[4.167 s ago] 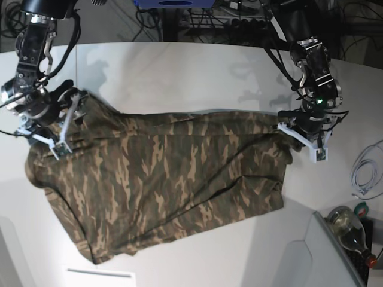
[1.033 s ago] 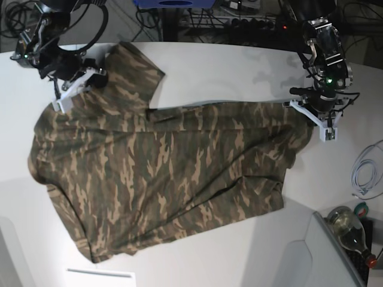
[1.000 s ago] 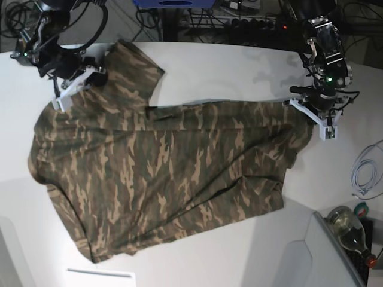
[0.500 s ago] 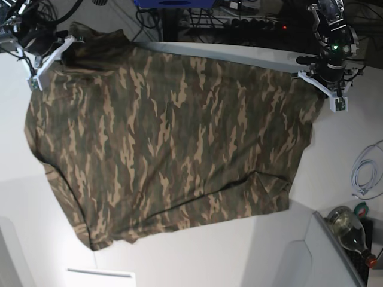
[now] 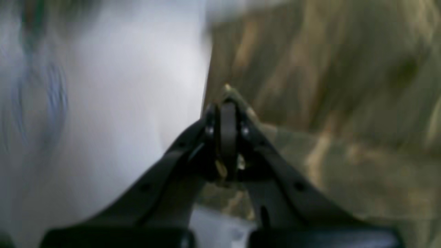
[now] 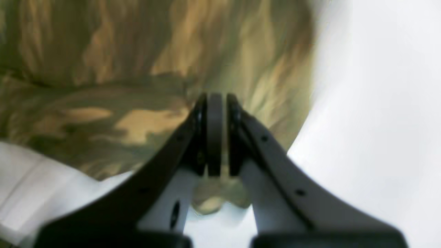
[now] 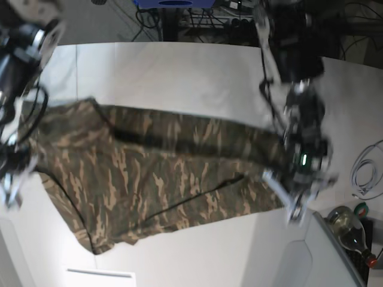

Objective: Layout the t-shirt on the table in an organized manner, then fold the t-shirt properly
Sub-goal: 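Lift the shirt with both grippers and shake it out over the table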

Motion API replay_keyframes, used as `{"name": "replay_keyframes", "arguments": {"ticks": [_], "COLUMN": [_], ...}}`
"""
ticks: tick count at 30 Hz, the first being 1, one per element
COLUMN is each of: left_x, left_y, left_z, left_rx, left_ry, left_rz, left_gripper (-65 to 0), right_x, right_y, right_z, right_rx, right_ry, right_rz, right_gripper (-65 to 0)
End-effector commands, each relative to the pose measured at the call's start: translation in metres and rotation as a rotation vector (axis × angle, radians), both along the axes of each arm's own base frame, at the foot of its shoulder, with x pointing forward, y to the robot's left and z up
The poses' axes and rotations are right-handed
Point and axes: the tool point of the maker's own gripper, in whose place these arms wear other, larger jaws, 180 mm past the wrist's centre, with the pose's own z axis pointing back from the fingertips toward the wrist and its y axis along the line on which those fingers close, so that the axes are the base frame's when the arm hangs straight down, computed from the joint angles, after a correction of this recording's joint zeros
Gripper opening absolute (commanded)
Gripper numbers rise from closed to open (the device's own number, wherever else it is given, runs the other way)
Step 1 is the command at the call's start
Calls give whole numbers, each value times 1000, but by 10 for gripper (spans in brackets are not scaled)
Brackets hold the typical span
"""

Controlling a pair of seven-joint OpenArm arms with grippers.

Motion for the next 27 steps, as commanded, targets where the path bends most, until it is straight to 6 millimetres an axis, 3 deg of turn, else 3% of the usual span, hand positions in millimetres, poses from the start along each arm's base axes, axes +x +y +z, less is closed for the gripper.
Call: {"name": "replay_keyframes", "arguments": {"ticks": [1,3,6,8,10,11,12,15,16,18,20,22,23,25,27], "left_x": [38,86,147,168,177,176,170,140,129,104,84,66,60,40,27], "left_y": [-14,-40,-62,-80,-95,-98,-95,-83,-79,-70,-60,-55,-52,-49,-45], "left_z": [36,74,160,213,238,236,225,175,160,130,107,86,83,61,51], "left_rx": [4,-20,-68,-91,-104,-104,-101,-96,-92,-76,-64,-54,-48,-40,-32], "left_ry": [-90,-142,-274,-350,-379,-369,-340,-262,-247,-219,-191,-159,-159,-120,-103], "left_rz": [-30,-60,-39,-57,-78,-79,-67,-27,-16,4,23,34,39,48,53], "left_gripper": [-650,-650,-650,-650,-650,-650,-650,-650,-650,-650,-650,-650,-650,-650,-650], "right_x": [37,82,136,151,151,146,137,98,88,72,58,48,37,17,3], "right_y": [-6,-16,-35,-49,-63,-66,-68,-71,-62,-29,-5,35,47,70,99], "right_z": [33,75,163,214,238,234,214,142,116,66,30,-5,-22,-48,-65], "right_rx": [-14,-37,-129,-189,-232,-240,-245,-232,-213,-158,-101,-9,22,67,118], "right_ry": [-96,-186,-337,-407,-389,-344,-273,-147,-126,-113,-103,-80,-47,5,36], "right_rz": [22,53,71,55,24,11,6,-5,10,64,96,129,133,150,169], "right_gripper": [-623,-623,-624,-624,-624,-621,-615,-615,-614,-615,-615,-617,-620,-623,-623]}}
